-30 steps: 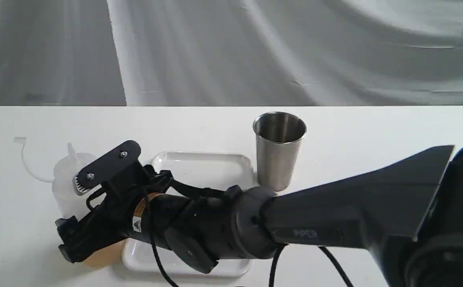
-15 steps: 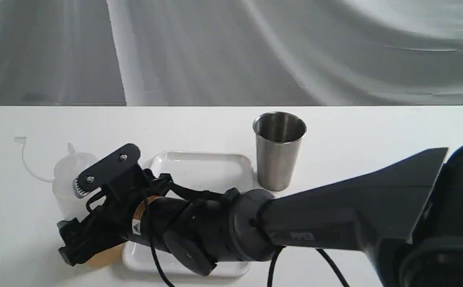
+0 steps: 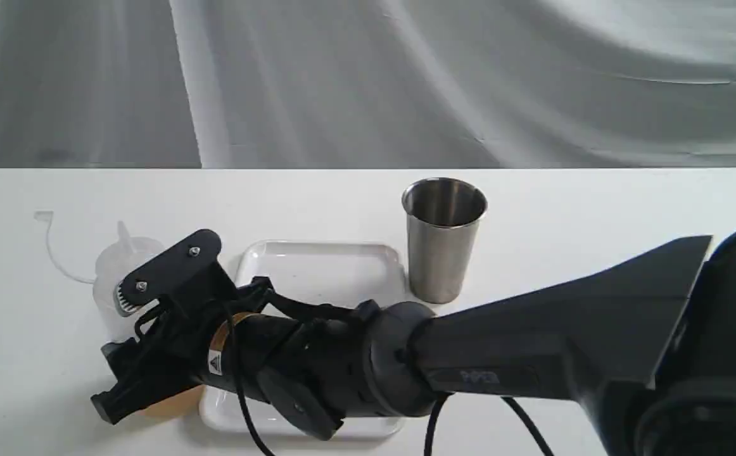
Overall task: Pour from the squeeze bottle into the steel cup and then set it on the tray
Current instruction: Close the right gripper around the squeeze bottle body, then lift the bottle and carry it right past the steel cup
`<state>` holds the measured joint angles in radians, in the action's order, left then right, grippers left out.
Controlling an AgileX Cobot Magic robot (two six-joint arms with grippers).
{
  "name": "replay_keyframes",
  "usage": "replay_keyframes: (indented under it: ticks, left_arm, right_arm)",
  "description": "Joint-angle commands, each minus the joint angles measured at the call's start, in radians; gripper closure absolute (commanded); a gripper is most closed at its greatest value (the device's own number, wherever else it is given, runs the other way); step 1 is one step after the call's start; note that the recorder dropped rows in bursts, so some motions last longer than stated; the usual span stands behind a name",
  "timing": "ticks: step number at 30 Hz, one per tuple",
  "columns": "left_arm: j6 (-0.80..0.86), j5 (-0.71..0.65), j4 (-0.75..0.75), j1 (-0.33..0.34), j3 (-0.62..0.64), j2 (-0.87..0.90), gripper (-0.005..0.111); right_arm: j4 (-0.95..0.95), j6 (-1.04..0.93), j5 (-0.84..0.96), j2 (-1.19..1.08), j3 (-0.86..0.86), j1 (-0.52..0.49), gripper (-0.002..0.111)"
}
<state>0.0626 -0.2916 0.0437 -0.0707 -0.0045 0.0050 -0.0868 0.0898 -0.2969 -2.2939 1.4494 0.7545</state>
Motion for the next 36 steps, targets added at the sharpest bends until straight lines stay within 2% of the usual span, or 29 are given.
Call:
replay_keyframes:
  ticks: [1, 11, 19, 29, 36]
  left_arm:
    - [-0.002, 0.007, 0.001, -0.003, 0.004, -0.005, 0.098]
    - [-0.002, 0.007, 0.001, -0.003, 0.004, -0.005, 0.098]
    - [-0.002, 0.007, 0.001, -0.003, 0.004, -0.005, 0.098]
    - [-0.002, 0.007, 0.001, -0.003, 0.004, -0.005, 0.098]
    - [-0.002, 0.007, 0.001, -0.003, 0.004, -0.005, 0.098]
  right_arm:
    - [0.009, 0.003, -0.004, 0.024, 0.006, 0.003, 0.070]
    - [0.007, 0.003, 0.072, 0.154, 0.006, -0.035, 0.070]
    - [-0.092, 0.004, 0.252, 0.288, 0.004, -0.091, 0.070]
    - [-0.157, 0.004, 0.265, 0.536, -0.202, -0.206, 0.070]
    - [-0.195, 0.007, 0.393, 0.710, -0.328, -0.295, 0.070]
